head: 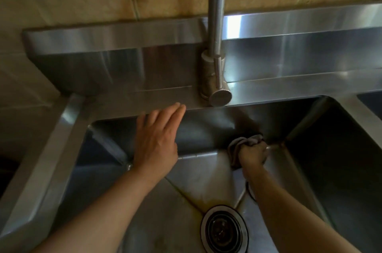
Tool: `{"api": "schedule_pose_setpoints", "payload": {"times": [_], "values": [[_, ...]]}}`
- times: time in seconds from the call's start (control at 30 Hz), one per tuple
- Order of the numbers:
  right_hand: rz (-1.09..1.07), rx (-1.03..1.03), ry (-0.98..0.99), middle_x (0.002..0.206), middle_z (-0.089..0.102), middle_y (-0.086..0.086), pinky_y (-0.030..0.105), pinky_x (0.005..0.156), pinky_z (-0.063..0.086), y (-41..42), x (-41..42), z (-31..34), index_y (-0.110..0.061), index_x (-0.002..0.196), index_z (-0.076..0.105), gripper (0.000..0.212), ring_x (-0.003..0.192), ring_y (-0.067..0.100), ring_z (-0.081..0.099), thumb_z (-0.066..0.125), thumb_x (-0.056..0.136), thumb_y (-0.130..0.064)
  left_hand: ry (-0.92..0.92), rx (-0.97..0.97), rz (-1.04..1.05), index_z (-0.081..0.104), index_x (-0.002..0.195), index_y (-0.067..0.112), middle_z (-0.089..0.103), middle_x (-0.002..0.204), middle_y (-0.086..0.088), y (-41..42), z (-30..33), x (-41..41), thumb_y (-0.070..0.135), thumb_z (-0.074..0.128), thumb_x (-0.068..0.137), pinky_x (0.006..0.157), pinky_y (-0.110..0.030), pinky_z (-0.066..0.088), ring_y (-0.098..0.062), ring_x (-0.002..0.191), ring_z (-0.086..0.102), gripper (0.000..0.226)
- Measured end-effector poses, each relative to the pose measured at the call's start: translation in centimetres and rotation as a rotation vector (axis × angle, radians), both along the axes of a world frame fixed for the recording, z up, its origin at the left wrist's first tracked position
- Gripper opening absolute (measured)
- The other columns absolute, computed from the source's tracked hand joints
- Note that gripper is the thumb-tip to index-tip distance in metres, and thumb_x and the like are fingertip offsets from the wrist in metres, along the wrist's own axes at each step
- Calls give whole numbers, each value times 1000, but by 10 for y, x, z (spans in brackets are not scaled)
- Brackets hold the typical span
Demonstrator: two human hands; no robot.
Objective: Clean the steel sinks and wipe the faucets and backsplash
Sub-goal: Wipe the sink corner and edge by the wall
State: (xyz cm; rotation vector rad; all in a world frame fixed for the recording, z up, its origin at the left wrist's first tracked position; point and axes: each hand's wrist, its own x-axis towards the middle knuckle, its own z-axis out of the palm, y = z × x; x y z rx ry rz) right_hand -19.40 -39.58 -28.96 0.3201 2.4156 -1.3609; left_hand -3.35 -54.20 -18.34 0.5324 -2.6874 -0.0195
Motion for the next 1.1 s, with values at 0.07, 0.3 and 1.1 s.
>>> {"api": "schedule_pose_setpoints", "payload": {"times": [0.07,0.3,1.1], "values": [[64,10,2,129,44,24,39,93,39,-18,22,-6,2,128,42,42,116,37,45,54,90,-12,-47,25,-38,53,130,11,54,132,-5,-7,9,8,-6,65,53,92,-53,44,-27,111,52,79],[369,227,-5,138,38,23,39,107,29,-73,90,-6,1,132,41,46,127,36,37,51,91,-19,-367,-44,320,21,148,21,21,151,-1,-37,48,54,22,65,80,112,-46,21,-22,135,28,80],[1593,604,408,157,11,11,47,117,5,-127,213,-33,-23,150,21,76,143,32,8,23,82,-58,-214,119,318,33,143,19,34,145,0,-57,62,145,22,56,87,101,-34,29,-23,127,31,60]]}}
